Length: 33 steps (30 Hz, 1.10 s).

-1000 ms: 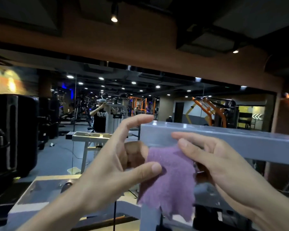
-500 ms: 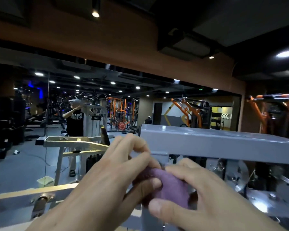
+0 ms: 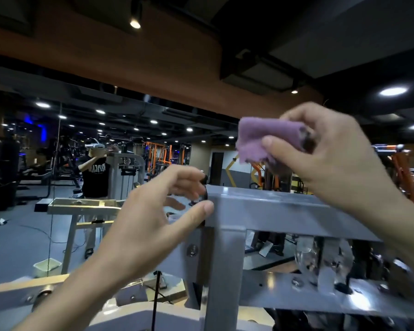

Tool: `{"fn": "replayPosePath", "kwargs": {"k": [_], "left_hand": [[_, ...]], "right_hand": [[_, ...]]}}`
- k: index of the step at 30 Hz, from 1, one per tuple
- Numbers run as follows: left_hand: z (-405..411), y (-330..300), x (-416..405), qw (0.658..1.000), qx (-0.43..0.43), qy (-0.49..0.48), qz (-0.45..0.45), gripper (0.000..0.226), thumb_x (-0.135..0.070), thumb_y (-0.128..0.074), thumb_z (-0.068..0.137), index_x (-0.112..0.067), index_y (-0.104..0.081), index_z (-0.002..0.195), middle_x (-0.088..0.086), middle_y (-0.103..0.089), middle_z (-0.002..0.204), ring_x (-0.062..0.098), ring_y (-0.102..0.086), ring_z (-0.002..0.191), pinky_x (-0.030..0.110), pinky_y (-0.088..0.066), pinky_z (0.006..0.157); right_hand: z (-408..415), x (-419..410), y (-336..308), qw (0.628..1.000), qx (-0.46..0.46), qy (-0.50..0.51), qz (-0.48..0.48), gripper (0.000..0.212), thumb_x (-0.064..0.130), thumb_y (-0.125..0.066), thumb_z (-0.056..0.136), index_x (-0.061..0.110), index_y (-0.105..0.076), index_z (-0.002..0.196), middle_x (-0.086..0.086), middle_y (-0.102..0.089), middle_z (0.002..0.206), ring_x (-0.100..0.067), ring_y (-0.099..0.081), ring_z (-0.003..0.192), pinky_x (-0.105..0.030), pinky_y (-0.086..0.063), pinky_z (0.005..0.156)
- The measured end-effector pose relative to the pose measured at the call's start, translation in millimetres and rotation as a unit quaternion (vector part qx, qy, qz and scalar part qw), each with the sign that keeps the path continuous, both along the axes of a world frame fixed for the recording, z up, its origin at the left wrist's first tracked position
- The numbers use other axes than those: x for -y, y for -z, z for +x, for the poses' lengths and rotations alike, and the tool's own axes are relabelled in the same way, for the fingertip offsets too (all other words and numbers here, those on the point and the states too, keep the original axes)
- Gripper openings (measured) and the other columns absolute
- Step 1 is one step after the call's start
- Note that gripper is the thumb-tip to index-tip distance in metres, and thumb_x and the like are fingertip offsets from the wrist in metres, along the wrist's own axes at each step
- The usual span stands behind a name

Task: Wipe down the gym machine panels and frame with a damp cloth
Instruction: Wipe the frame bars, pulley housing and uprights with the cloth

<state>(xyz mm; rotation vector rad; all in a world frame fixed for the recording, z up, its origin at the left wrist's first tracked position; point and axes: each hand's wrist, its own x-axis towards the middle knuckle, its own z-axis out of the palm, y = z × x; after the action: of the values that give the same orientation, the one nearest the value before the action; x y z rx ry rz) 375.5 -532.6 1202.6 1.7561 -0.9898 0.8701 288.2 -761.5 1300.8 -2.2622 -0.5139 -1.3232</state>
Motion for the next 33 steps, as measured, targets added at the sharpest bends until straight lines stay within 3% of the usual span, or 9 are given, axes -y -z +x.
{"fn": "replayPosePath", "kwargs": {"k": [5,9,13,16,19,23,26,29,33], "left_hand": [[40.4,-6.3,7.8,0.994,-0.086,-0.008,0.066,0.094,-0.075,-0.073,0.070,-0.039,-0.045,0.151,-0.028,-0.055,0.143,-0.015,-0.051,0.128,0.027,-0.046,0.113],[50.8,1.0,12.3,0.990,-0.124,0.028,0.055,0.094,-0.080,-0.074,0.069,-0.047,-0.043,0.151,-0.033,-0.050,0.146,-0.016,-0.047,0.132,0.021,-0.040,0.115],[44.6,1.9,14.2,0.988,-0.132,0.062,0.049,0.055,-0.056,-0.078,0.080,-0.055,-0.056,0.131,-0.041,-0.060,0.131,-0.014,-0.053,0.127,0.022,-0.041,0.112],[43.2,1.5,16.0,0.988,-0.131,0.069,0.043,0.046,-0.047,-0.078,0.084,-0.050,-0.060,0.126,-0.035,-0.064,0.129,-0.011,-0.057,0.125,0.025,-0.043,0.111],[48.6,4.7,14.4,0.988,-0.135,0.063,0.047,0.065,-0.057,-0.079,0.083,-0.045,-0.054,0.142,-0.030,-0.058,0.142,-0.011,-0.052,0.131,0.027,-0.042,0.115],[52.0,8.0,14.7,0.990,-0.132,0.035,0.040,0.093,-0.071,-0.075,0.077,-0.035,-0.043,0.156,-0.023,-0.049,0.154,-0.013,-0.047,0.135,0.028,-0.040,0.119],[48.7,10.4,19.8,0.987,-0.149,0.052,0.005,0.091,-0.070,-0.079,0.072,-0.036,-0.049,0.152,-0.025,-0.055,0.148,-0.012,-0.050,0.133,0.028,-0.041,0.118],[47.7,11.2,25.2,0.980,-0.178,0.084,-0.021,0.063,-0.058,-0.085,0.075,-0.047,-0.057,0.130,-0.037,-0.063,0.130,-0.012,-0.055,0.127,0.021,-0.044,0.113],[54.1,13.3,26.2,0.980,-0.171,0.089,-0.043,0.111,-0.072,-0.084,0.060,-0.030,-0.044,0.155,-0.026,-0.058,0.143,-0.011,-0.052,0.131,0.020,-0.043,0.113]], "right_hand": [[49.4,-17.8,-28.1,0.962,-0.001,0.094,-0.255,0.020,0.032,-0.075,0.088,0.027,-0.072,0.107,0.006,-0.074,0.091,-0.017,-0.066,0.085,-0.041,-0.054,0.082],[78.7,-38.6,-20.8,0.914,-0.032,0.169,-0.368,0.021,0.033,-0.067,0.091,0.033,-0.068,0.112,-0.003,-0.069,0.096,-0.031,-0.064,0.090,-0.040,-0.055,0.078],[64.7,-43.4,-7.2,0.920,-0.116,0.097,-0.361,0.014,0.024,-0.061,0.095,0.025,-0.073,0.102,0.007,-0.064,0.077,-0.007,-0.054,0.065,-0.020,-0.040,0.056],[49.1,-36.6,1.6,0.915,-0.170,0.068,-0.360,0.021,0.021,-0.049,0.101,0.017,-0.069,0.108,0.002,-0.062,0.070,-0.005,-0.055,0.061,-0.023,-0.043,0.053],[35.4,-23.2,15.3,0.908,-0.180,0.076,-0.370,0.029,0.033,-0.035,0.108,0.025,-0.060,0.121,0.002,-0.067,0.080,-0.013,-0.060,0.063,-0.039,-0.052,0.063],[23.4,-14.6,23.6,0.898,-0.200,0.104,-0.379,0.028,0.032,-0.034,0.106,0.027,-0.051,0.127,-0.002,-0.068,0.111,-0.026,-0.065,0.095,-0.049,-0.055,0.085],[33.2,-31.5,15.7,0.891,-0.218,0.120,-0.379,0.026,0.033,-0.032,0.109,0.024,-0.055,0.118,-0.003,-0.064,0.093,-0.023,-0.059,0.082,-0.047,-0.052,0.082],[42.5,-49.9,16.5,0.892,-0.221,0.109,-0.380,0.028,0.032,-0.030,0.109,0.018,-0.055,0.106,-0.004,-0.061,0.094,-0.026,-0.058,0.085,-0.048,-0.050,0.085],[15.4,-50.2,26.1,0.896,-0.212,0.123,-0.371,0.030,0.040,-0.024,0.108,0.022,-0.047,0.101,0.003,-0.052,0.095,-0.021,-0.054,0.085,-0.045,-0.049,0.084]]}}
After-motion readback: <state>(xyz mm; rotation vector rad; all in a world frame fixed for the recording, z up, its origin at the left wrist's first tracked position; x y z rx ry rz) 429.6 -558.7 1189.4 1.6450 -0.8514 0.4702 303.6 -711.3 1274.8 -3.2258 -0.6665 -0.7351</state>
